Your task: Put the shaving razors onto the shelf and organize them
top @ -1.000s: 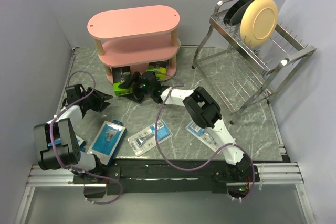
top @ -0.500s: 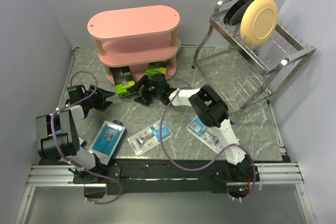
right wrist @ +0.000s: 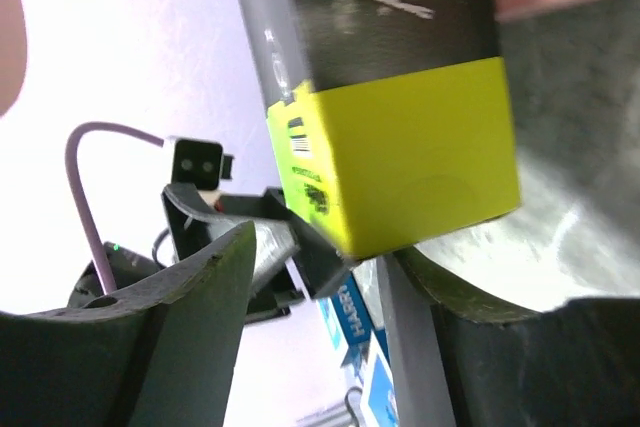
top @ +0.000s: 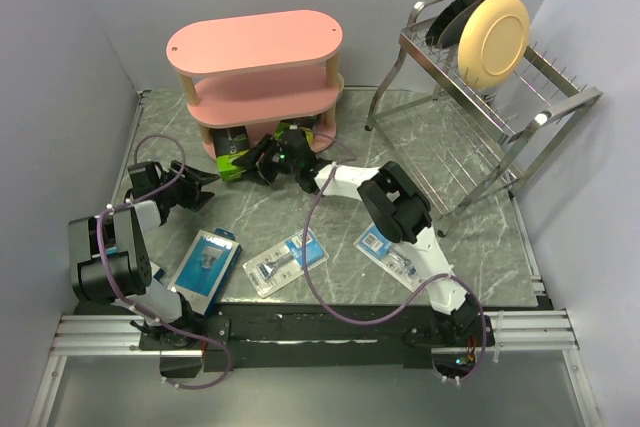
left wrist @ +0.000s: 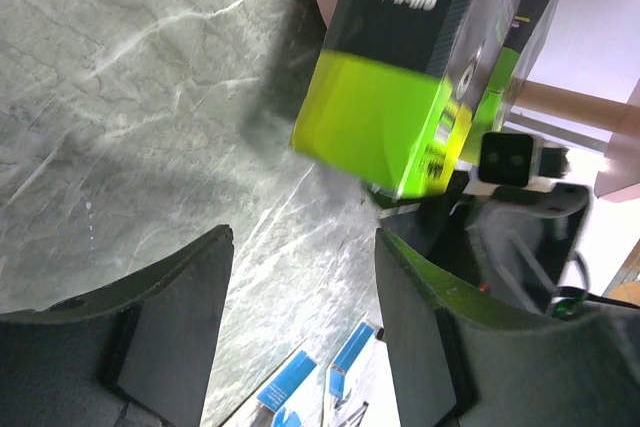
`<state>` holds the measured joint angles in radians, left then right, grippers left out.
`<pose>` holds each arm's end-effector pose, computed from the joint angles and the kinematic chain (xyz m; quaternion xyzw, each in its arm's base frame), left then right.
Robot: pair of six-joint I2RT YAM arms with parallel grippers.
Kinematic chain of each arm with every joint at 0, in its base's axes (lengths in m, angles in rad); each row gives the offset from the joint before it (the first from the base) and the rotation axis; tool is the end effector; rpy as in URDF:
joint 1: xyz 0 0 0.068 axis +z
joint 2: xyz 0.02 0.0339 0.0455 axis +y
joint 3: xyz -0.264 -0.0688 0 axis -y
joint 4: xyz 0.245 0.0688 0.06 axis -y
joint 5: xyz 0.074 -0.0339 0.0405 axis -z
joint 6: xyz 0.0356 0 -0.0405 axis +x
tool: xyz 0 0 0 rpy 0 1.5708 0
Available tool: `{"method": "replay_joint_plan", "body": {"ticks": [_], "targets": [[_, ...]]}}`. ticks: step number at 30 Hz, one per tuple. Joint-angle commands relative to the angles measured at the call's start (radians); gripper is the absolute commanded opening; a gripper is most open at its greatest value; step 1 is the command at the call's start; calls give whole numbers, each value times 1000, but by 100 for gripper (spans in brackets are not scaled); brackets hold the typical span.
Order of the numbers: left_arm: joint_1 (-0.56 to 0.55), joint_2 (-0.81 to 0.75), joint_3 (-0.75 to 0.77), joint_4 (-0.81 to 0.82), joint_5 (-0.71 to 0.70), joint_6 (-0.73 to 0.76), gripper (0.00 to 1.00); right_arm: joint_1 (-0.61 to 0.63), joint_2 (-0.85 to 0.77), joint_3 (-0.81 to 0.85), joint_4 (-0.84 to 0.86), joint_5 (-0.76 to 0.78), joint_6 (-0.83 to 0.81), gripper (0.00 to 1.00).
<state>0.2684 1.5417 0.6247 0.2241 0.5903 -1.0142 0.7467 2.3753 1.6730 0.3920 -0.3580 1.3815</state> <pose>0.2836 0.0574 0.1532 -0.4190 0.7679 -0.3933 0.2827 0.3865 0.3747 0.1513 0.1484 0.7880 0.5769 0.1557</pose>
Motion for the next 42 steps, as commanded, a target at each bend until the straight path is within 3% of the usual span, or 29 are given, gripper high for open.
{"method": "replay_joint_plan", "body": {"ticks": [1, 11, 20, 23, 24, 26, 29, 31, 36, 38, 41, 42], "targets": [[-5, -15, 7, 28, 11, 17, 64, 2, 31, 119, 22, 68, -21, 60], [-5, -49, 24, -22, -1, 57, 65, 16, 93, 212, 48, 93, -73, 69], [-34, -121, 33, 6, -3, 97, 60, -93, -271, -244, 269, -145, -235, 65], [-102, -156, 63, -2, -3, 181, 36, -136, -384, -346, 171, -165, -417, 59], [-141, -176, 66, -3, -6, 234, 19, -159, -408, -369, 150, -170, -477, 56], [-173, -190, 64, -5, -21, 272, 1, -181, -459, -386, 58, -186, -671, 42], [-210, -196, 64, -20, -20, 295, 1, -202, -469, -320, -131, -162, -932, 26], [-221, -203, 60, -19, -18, 302, 1, -196, -459, -262, -270, -105, -1071, 22], [-222, -239, 32, 11, -27, 313, 1, -173, -476, -211, -335, -36, -1494, 13], [-224, -255, 20, 15, -33, 319, 1, -168, -459, -170, -384, -15, -1606, 17], [-224, -293, 1, 24, -40, 332, 20, -167, -433, -116, -426, 42, -1680, 40], [-222, -314, -5, 24, -50, 328, 27, -164, -430, -111, -427, 59, -1699, 41]]}}
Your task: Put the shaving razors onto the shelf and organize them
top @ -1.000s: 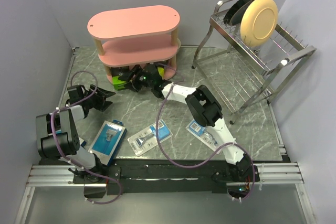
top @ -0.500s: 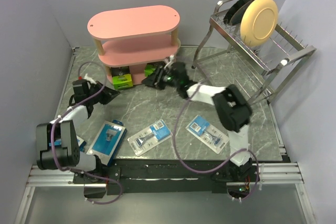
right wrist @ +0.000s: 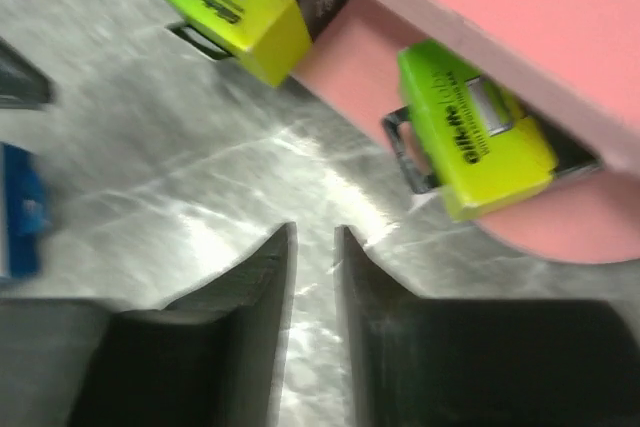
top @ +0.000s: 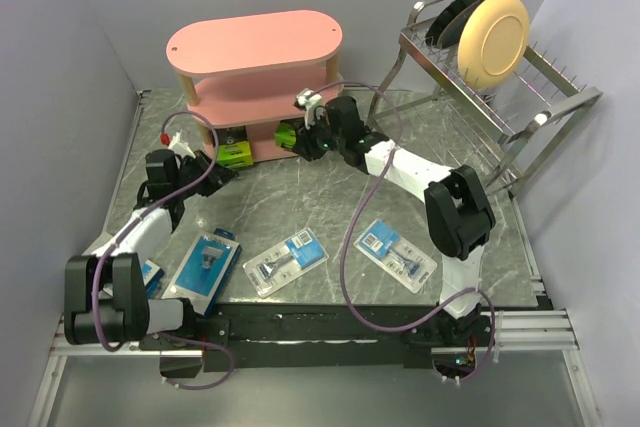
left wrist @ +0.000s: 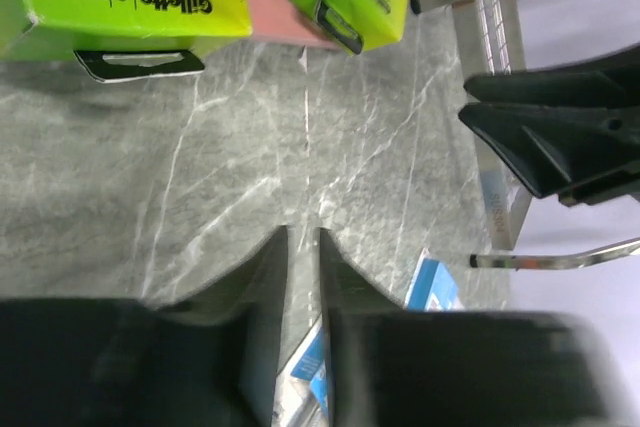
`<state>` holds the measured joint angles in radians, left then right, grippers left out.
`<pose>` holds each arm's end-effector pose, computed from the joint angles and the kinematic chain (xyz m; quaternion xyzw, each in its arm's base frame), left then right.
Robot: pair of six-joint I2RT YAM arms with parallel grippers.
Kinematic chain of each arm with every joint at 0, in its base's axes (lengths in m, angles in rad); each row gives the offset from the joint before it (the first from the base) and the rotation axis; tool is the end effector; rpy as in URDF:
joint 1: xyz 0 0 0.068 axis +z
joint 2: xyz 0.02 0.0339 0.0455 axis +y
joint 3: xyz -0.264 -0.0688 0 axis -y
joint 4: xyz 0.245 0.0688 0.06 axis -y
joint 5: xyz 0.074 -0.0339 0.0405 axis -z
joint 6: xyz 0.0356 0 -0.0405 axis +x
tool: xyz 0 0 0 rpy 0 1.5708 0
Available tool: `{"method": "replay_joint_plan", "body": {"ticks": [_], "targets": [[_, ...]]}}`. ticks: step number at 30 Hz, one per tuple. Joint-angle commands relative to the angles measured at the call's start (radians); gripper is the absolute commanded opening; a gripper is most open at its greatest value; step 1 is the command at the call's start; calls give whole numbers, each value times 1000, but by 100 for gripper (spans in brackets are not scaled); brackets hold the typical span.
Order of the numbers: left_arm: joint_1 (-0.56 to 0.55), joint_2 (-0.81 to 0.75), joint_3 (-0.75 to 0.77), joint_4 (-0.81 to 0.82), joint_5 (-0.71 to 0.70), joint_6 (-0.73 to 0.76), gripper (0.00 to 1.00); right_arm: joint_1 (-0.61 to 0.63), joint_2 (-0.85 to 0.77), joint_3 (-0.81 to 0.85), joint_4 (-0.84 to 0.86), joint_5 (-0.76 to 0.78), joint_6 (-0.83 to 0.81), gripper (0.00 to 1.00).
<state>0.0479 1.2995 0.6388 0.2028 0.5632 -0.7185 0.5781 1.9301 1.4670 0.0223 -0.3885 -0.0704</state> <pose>0.2735 -0.0059 0.2188 -0.1688 0.8114 -0.3898 0.4015 0.3742 0.2602 0.2592 -0.3620 0.7526 0.2897 0.4676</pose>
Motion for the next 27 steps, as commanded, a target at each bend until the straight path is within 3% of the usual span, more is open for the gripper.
{"method": "replay_joint_plan", "body": {"ticks": [1, 3, 7, 12, 15, 16, 18, 19, 21, 22, 24, 25, 27], "targets": [[0, -83, -25, 44, -29, 34, 31, 9, 13, 93, -44, 106, -302, 41], [-2, -110, -30, 41, -39, 50, 39, 38, 6, 66, -24, 174, -371, 40], [10, -150, -34, 23, -77, 79, 43, 77, 21, 13, 60, 253, -558, 43], [52, -175, -44, 3, -75, 82, 45, 42, 49, 134, -50, 128, -441, 43], [63, -180, -37, -31, -66, 76, 48, 35, -12, 144, -42, 87, -164, 48], [63, -178, -34, -36, -65, 74, 48, 29, -34, 142, -44, 38, 27, 50], [63, -166, -33, -42, -59, 65, 51, 14, -52, 96, -4, -37, 241, 55], [63, -157, -28, -43, -56, 64, 51, 9, -69, 61, 101, -93, 443, 56], [64, -125, -22, -48, -51, 67, 52, -4, -69, -35, 209, -136, 626, 57], [63, -112, -13, -52, -49, 71, 52, -9, -56, -59, 290, -148, 793, 57], [66, -76, 1, -65, -48, 82, 52, -35, -40, -128, 349, -125, 965, 57], [66, -62, 16, -78, -48, 83, 52, -46, -30, -189, 416, -109, 1142, 57], [70, -30, 28, -89, -49, 85, 52, -60, -14, -169, 331, -12, 1219, 57]]}}
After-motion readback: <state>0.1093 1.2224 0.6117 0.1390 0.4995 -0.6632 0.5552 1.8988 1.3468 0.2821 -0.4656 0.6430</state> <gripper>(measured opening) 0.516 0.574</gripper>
